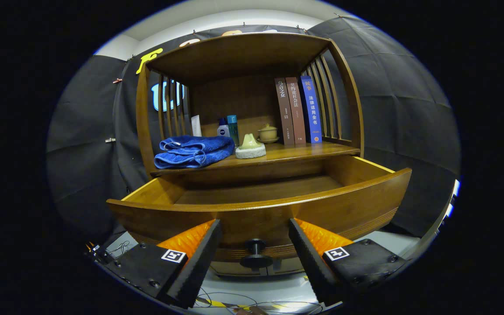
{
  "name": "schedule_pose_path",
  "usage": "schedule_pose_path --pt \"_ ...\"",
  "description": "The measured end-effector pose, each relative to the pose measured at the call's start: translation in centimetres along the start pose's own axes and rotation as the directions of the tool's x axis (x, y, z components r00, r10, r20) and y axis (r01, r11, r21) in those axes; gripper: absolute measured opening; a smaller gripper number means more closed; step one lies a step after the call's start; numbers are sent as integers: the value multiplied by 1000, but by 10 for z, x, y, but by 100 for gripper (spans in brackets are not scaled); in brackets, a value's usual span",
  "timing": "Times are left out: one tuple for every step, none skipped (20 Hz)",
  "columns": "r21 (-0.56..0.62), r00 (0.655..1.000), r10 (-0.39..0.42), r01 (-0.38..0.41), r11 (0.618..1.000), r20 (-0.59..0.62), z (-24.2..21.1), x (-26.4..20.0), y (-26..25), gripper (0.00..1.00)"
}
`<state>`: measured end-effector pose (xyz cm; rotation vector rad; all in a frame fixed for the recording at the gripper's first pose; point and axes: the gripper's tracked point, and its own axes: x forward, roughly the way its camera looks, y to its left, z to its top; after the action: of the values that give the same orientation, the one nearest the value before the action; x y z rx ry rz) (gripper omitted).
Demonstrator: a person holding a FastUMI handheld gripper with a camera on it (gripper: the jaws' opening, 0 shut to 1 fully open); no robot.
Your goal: Pull open the drawer, take out the items inside it, and place them on the countertop above the cabinet.
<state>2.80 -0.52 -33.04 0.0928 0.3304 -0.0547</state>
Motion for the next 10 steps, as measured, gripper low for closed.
schedule_pose_path --pt "-3 1000 -1 1 1000 -6 0 8 0 99" --pt "-4 1000 0 0 1000 -3 1 19 0 99" --pt "-6 1000 -1 1 1000 -5 4 22 0 99" --pt "-9 1000 -3 3 1000 -2 5 34 0 99" --pt "-11 1000 -5 5 1000 -2 6 41 1 99" --pt "-10 1000 -7 7 1000 1 8 50 2 99" --pt "-10 1000 -9 9 1000 2 9 58 3 99" --pt "-11 1000 -10 10 1000 1 11 68 3 99" --pt "-13 1000 -11 11 1000 -1 12 76 3 99" --pt "-13 1000 -11 11 1000 -3 13 84 3 99"
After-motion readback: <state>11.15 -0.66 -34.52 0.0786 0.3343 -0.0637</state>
